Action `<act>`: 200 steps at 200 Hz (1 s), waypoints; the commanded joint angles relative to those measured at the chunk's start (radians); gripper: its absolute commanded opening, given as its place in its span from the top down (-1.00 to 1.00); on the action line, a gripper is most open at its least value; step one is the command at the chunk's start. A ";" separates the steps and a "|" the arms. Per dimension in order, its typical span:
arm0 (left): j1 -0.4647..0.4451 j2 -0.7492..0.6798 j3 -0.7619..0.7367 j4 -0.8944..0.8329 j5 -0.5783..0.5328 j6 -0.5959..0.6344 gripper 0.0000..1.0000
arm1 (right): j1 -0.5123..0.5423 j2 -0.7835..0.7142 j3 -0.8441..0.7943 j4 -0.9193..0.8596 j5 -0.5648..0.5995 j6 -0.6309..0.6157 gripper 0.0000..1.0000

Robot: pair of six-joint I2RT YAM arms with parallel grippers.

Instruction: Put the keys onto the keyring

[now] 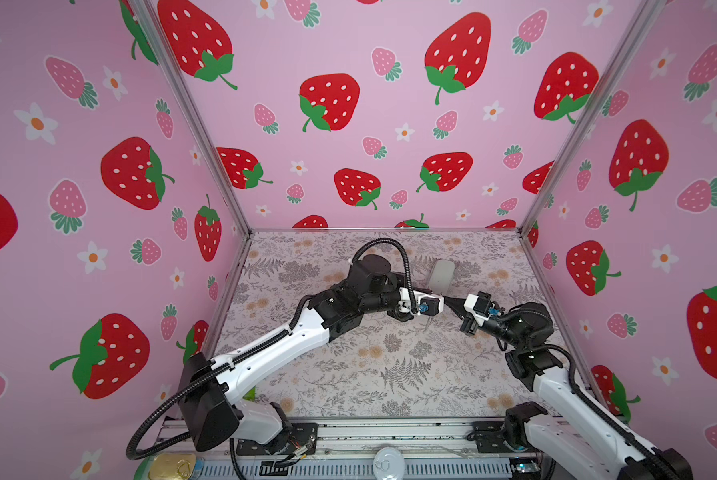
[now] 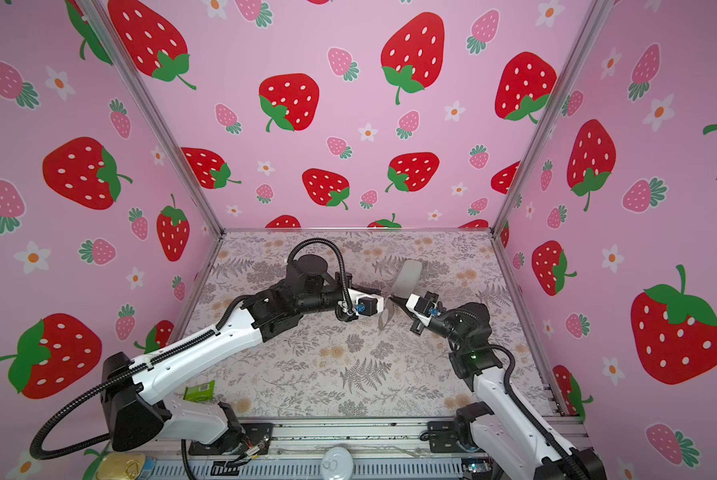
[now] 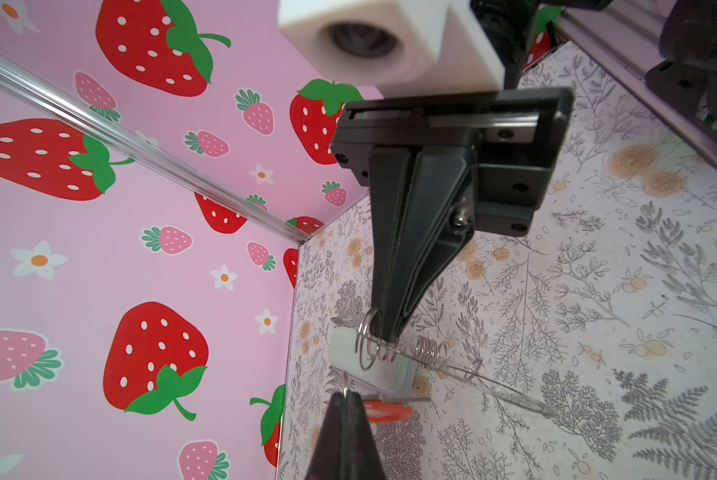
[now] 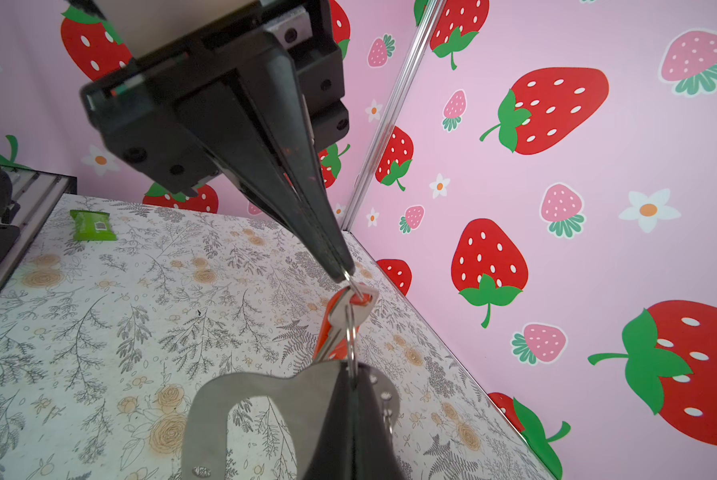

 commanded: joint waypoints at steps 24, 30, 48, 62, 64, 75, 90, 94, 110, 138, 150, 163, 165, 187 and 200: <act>0.000 -0.021 -0.002 0.017 0.024 0.022 1.00 | 0.000 0.010 0.019 0.039 -0.024 0.011 0.99; -0.002 -0.020 -0.003 0.018 0.027 0.021 1.00 | 0.000 0.010 0.020 0.042 -0.024 0.013 0.99; -0.002 -0.014 -0.007 0.027 0.028 0.019 1.00 | -0.001 0.011 0.019 0.048 -0.027 0.015 0.99; -0.003 -0.011 -0.008 0.034 0.033 0.017 1.00 | -0.001 0.011 0.021 0.049 -0.029 0.016 0.99; -0.002 -0.011 -0.009 0.035 0.033 0.016 1.00 | -0.001 0.013 0.021 0.048 -0.029 0.016 0.99; -0.005 -0.013 -0.015 0.051 0.043 0.007 1.00 | -0.001 0.014 0.022 0.050 -0.031 0.018 0.99; -0.004 -0.015 -0.024 0.065 0.059 0.004 1.00 | -0.001 0.013 0.024 0.052 -0.031 0.022 0.99; -0.003 -0.016 -0.028 0.072 0.062 0.004 1.00 | -0.001 0.013 0.024 0.055 -0.032 0.024 0.99; -0.004 -0.020 -0.049 0.108 0.070 0.001 1.00 | -0.001 0.013 0.024 0.064 -0.035 0.034 0.99; -0.003 -0.027 -0.084 0.154 0.090 0.004 1.00 | 0.000 0.018 0.029 0.069 -0.045 0.043 0.99; -0.002 -0.033 -0.104 0.185 0.089 0.006 1.00 | -0.001 0.018 0.029 0.072 -0.048 0.050 0.99; -0.003 -0.040 -0.120 0.214 0.084 0.005 1.00 | -0.001 0.020 0.031 0.068 -0.050 0.051 0.99; -0.002 -0.040 -0.121 0.217 0.082 0.004 1.00 | -0.001 0.020 0.032 0.068 -0.049 0.051 0.99; -0.002 -0.045 -0.131 0.229 0.065 0.009 1.00 | -0.001 0.020 0.031 0.070 -0.050 0.056 0.99; -0.001 -0.047 -0.140 0.245 0.057 0.009 1.00 | -0.001 0.020 0.030 0.069 -0.052 0.059 0.99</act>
